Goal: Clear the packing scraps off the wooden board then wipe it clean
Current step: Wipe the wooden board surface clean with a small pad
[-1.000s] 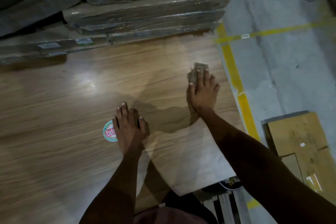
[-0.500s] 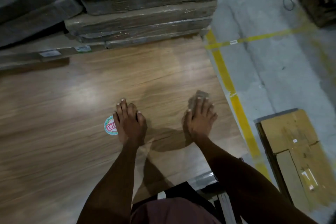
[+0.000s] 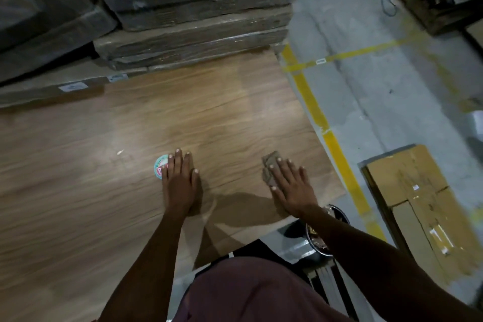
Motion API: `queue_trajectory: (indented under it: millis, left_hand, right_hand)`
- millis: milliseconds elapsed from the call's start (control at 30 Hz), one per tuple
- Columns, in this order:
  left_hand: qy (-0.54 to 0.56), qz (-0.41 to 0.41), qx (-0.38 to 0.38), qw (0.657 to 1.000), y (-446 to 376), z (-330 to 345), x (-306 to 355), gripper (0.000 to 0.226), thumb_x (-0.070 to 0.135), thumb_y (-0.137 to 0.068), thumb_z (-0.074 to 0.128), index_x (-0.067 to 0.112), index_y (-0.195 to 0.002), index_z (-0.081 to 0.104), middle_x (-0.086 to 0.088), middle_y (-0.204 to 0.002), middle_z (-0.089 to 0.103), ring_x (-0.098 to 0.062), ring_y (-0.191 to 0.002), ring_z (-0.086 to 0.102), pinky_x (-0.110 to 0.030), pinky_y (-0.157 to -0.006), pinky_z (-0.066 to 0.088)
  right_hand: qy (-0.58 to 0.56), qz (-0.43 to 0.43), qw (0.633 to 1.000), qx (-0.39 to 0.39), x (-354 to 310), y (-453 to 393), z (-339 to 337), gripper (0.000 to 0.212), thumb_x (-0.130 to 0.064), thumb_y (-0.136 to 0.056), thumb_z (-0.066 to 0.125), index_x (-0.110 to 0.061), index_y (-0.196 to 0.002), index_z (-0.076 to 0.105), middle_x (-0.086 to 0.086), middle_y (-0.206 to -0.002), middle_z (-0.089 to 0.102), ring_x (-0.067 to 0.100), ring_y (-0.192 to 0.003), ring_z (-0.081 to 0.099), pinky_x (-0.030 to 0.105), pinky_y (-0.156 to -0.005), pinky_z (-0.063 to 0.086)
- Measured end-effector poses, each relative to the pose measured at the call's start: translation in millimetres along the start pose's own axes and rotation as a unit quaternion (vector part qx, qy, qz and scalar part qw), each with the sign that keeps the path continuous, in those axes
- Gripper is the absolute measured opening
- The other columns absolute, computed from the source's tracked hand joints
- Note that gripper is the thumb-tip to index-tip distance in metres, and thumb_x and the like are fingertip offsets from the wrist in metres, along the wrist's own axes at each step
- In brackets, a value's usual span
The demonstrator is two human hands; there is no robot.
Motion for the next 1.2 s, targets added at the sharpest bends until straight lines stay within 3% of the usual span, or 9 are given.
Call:
queue_trajectory:
  millis: [100,133,300,400,500,600,700,967,1200]
  left_hand:
    - [0.014,-0.003,0.000,1.000,12,4,0,0.062,0.041,-0.095,0.034,0.012,-0.149,0.044,-0.015,-0.160,0.034,-0.036,-0.148,0.031,-0.052,-0.118,0.024]
    - [0.018,-0.004,-0.002,1.000,17,5,-1,0.063,0.041,-0.095,0.035,0.012,-0.149,0.044,-0.014,-0.161,0.034,-0.036,-0.149,0.030,-0.051,-0.118,0.024]
    - [0.011,0.007,-0.014,1.000,46,16,-6,0.067,0.046,-0.095,0.030,0.011,-0.151,0.042,-0.014,-0.161,0.033,-0.034,-0.150,0.028,-0.052,-0.118,0.022]
    - [0.002,0.022,-0.025,0.999,60,18,-11,0.069,0.048,-0.095,0.026,0.014,-0.154,0.038,-0.011,-0.164,0.028,-0.033,-0.152,0.023,-0.053,-0.120,0.019]
    - [0.011,0.022,-0.045,0.999,67,18,-10,0.070,0.048,-0.095,0.027,0.015,-0.156,0.034,-0.010,-0.166,0.022,-0.032,-0.154,0.017,-0.052,-0.121,0.015]
    - [0.018,0.017,-0.051,0.998,75,18,-9,0.071,0.048,-0.093,0.028,0.014,-0.156,0.034,-0.009,-0.166,0.021,-0.032,-0.154,0.017,-0.052,-0.122,0.014]
    - [0.033,0.014,-0.056,0.998,88,17,-12,0.073,0.049,-0.091,0.027,0.014,-0.155,0.035,-0.009,-0.166,0.022,-0.033,-0.154,0.018,-0.052,-0.122,0.014]
    - [0.032,0.008,-0.103,0.994,131,27,-24,0.065,0.033,-0.099,0.056,0.019,-0.157,0.030,-0.005,-0.168,0.015,-0.030,-0.155,0.012,-0.053,-0.122,0.013]
    - [0.027,-0.120,-0.086,0.989,141,27,4,0.071,0.039,-0.099,0.052,0.016,-0.159,0.021,-0.010,-0.169,0.008,-0.035,-0.154,0.007,-0.053,-0.121,0.015]
  right_hand:
    - [-0.065,0.255,0.965,0.011,37,36,10,0.069,-0.057,-0.101,0.019,-0.028,-0.163,0.007,0.009,-0.171,0.009,0.041,-0.155,0.011,0.065,-0.119,0.018]
    - [-0.073,0.279,0.957,0.003,35,44,16,0.070,-0.058,-0.101,0.017,-0.028,-0.163,0.003,0.009,-0.171,0.004,0.041,-0.155,0.006,0.065,-0.119,0.013]
    - [-0.043,0.051,0.997,-0.039,-18,64,28,0.066,-0.057,-0.103,0.012,-0.035,-0.161,-0.008,0.000,-0.171,-0.011,0.034,-0.157,-0.006,0.065,-0.120,0.014]
    - [-0.077,0.186,0.979,-0.032,-4,91,30,0.065,-0.055,-0.104,0.016,-0.031,-0.163,0.001,0.004,-0.171,0.001,0.037,-0.156,0.010,0.062,-0.118,0.024]
    - [-0.121,0.311,0.942,-0.042,6,101,26,0.068,-0.057,-0.105,0.017,-0.030,-0.162,-0.009,0.006,-0.171,-0.012,0.037,-0.157,-0.004,0.060,-0.121,0.015]
    - [-0.092,0.210,0.972,-0.055,-7,96,20,0.068,-0.059,-0.103,0.009,-0.032,-0.159,-0.018,0.004,-0.166,-0.026,0.038,-0.156,-0.012,0.059,-0.123,0.005]
    - [-0.059,0.094,0.990,-0.089,-22,109,29,0.066,-0.063,-0.097,-0.006,-0.037,-0.155,-0.024,-0.003,-0.161,-0.034,0.034,-0.157,-0.011,0.058,-0.122,0.012]
    - [-0.177,0.335,0.924,-0.050,57,133,22,0.066,-0.054,-0.106,0.020,-0.030,-0.162,-0.006,0.001,-0.171,-0.012,0.037,-0.157,-0.003,0.061,-0.121,0.012]
    - [-0.119,0.288,0.947,-0.073,110,127,6,0.069,-0.053,-0.107,0.023,-0.025,-0.163,-0.005,0.005,-0.171,-0.013,0.039,-0.156,-0.003,0.060,-0.121,0.016]
Point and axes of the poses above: each hand's wrist, its own y-axis away from the middle knuckle, its own z-axis out of the palm, x = y × z, the point moved 10 cm from there along -y, towards the middle knuckle
